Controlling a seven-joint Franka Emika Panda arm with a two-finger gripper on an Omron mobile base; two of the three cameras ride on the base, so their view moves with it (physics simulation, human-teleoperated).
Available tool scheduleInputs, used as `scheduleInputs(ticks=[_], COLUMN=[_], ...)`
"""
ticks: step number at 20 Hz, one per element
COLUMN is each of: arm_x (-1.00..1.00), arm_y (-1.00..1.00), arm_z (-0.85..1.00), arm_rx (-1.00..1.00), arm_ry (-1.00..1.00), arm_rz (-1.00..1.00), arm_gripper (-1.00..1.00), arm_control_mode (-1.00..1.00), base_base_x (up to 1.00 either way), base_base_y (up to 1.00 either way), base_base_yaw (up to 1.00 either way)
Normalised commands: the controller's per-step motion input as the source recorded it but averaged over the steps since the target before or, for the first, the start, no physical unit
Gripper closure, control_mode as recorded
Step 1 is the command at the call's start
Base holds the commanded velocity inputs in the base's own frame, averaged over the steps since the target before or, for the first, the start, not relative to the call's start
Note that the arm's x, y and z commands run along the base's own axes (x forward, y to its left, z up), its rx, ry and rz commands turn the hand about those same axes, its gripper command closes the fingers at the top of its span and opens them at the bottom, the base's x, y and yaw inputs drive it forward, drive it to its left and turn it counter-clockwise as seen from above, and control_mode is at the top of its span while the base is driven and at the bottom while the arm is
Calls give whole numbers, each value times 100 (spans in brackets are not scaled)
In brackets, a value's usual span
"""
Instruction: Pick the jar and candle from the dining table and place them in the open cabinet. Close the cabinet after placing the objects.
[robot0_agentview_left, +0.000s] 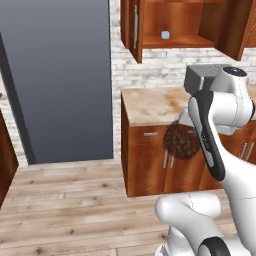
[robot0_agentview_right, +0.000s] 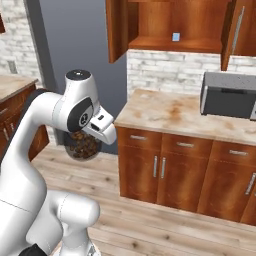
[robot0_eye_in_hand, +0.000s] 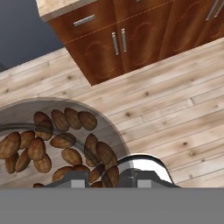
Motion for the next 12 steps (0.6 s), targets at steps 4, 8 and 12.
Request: scheduleInputs(ticks=[4,8,12], arm_x=[0,0,0], arm_y=[0,0,0], arm_z=[0,0,0], arm_rx=[0,0,0], arm_ry=[0,0,0], arm_rz=[0,0,0], arm_gripper=[100,100,100], arm_control_mode=[100,100,100], base_base_x=[24,28,31], base_base_y=[-44,-43,-41], base_base_yaw=[0,0,0])
